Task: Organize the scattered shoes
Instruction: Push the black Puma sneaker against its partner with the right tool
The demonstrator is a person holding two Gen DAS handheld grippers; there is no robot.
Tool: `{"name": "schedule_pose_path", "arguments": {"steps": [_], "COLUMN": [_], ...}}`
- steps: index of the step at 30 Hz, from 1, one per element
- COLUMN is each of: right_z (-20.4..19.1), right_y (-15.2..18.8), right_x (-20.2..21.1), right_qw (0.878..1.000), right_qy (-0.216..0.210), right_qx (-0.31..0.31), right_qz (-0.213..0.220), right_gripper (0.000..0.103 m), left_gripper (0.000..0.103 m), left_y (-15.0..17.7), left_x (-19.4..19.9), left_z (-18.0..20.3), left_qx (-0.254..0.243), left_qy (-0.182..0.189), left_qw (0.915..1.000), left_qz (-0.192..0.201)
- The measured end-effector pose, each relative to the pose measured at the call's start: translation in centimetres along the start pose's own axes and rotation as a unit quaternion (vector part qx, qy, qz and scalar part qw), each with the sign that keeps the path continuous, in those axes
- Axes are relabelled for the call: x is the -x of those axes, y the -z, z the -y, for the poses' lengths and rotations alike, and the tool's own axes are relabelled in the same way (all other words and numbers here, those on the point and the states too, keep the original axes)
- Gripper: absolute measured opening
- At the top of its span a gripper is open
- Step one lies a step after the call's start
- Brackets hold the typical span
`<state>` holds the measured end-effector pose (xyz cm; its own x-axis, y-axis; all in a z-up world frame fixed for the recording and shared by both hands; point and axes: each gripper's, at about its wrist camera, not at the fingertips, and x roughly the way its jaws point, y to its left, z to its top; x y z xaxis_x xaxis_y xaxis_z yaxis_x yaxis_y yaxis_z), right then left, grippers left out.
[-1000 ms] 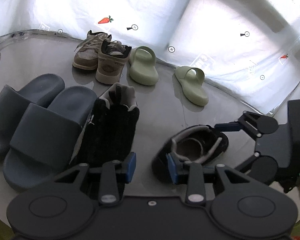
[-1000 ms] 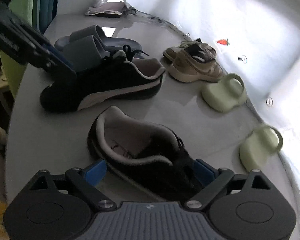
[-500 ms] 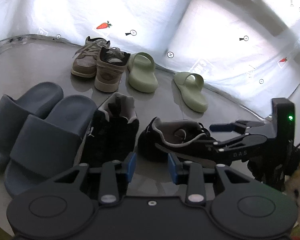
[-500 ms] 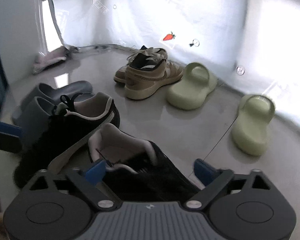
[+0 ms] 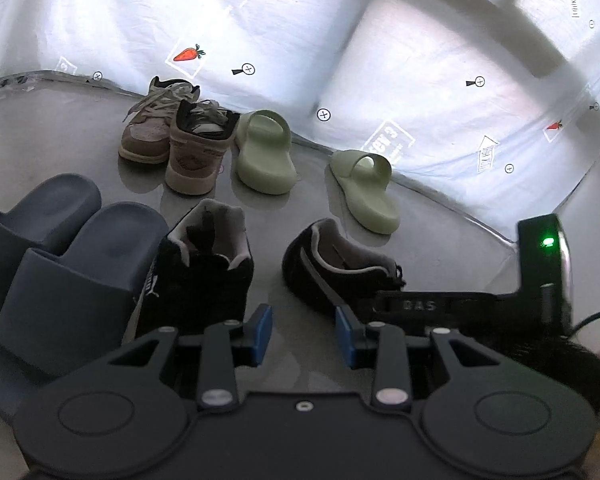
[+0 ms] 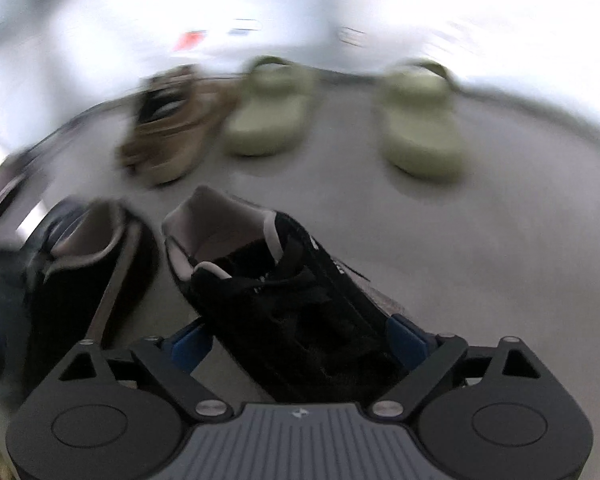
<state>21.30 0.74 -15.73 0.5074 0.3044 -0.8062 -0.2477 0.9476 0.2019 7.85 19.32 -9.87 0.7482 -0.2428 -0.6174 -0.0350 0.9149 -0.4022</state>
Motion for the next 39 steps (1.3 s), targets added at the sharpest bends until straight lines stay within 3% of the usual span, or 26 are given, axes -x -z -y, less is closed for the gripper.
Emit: {"name": "schedule_pose_path", "arguments": {"steps": [1,3,6,7,9,12,15,18,23,26,31,35,39], "right_z": [0.0,0.1,0.8,1.9,3.3,4.5,4.8,5.1,6.3,5.3,4.3,2.9,1.5], "right_y": [0.2,0.5,1.7,2.3,2.7,2.4,1.7,1.7,2.2,2.5,3.2,4.2,5.1], "right_x": [0.6,1.0,2.3,3.1,4.3,5.4,4.0,2.2,-0.8,-0.1,-0.2,-0.6,-1.0], "right_qw": [0.999,0.998,0.991,0.985,0.984,0.99,0.993,0.991,0.971,0.977,0.975,0.972,0.97], "right_qy": [-0.002,-0.014,-0.073,-0.114,-0.131,-0.106,-0.101,-0.126,-0.208,-0.198,-0.2,-0.213,-0.226], "right_qx": [-0.04,-0.056,-0.077,-0.1,-0.11,-0.091,-0.063,-0.051,-0.112,-0.084,-0.092,-0.091,-0.089], "right_qz": [-0.021,-0.039,-0.082,-0.082,-0.047,0.002,0.002,-0.004,-0.026,-0.012,-0.017,-0.025,-0.032], "right_gripper": [0.09,0.09,0.091,0.091,0.091,0.091,0.09,0.087,0.087,0.084,0.08,0.066,0.066], "left_gripper": [0.036,0.036,0.036,0.036,0.036,0.036,0.036,0.036,0.036,0.036,0.036,0.036,0.036], "left_y": [0.0,0.0,-0.1,-0.1,0.0,0.1,0.1,0.3,0.6,0.7,0.7,0.6,0.6], "left_x": [-0.1,-0.3,-0.4,-0.4,-0.5,-0.7,-0.6,-0.3,0.1,0.4,0.7,1.0,1.6], "left_z": [0.0,0.0,-0.1,-0.1,-0.3,-0.3,-0.1,-0.3,-0.8,-1.1,-1.7,-1.9,-2.4], "left_qx": [0.001,0.003,0.004,0.005,0.011,0.016,0.009,0.014,0.024,0.03,0.039,0.031,0.023], "left_qy": [0.001,0.003,0.003,0.003,0.003,0.005,0.008,0.006,0.001,-0.001,-0.002,0.0,-0.002], "left_qw": [1.0,1.0,1.0,1.0,0.9999,0.9998,0.9999,0.9999,0.9997,0.9996,0.9992,0.9995,0.9997], "left_qz": [-0.001,-0.003,0.0,0.0,-0.003,-0.009,-0.009,-0.007,-0.005,-0.004,0.001,0.002,0.003]}}
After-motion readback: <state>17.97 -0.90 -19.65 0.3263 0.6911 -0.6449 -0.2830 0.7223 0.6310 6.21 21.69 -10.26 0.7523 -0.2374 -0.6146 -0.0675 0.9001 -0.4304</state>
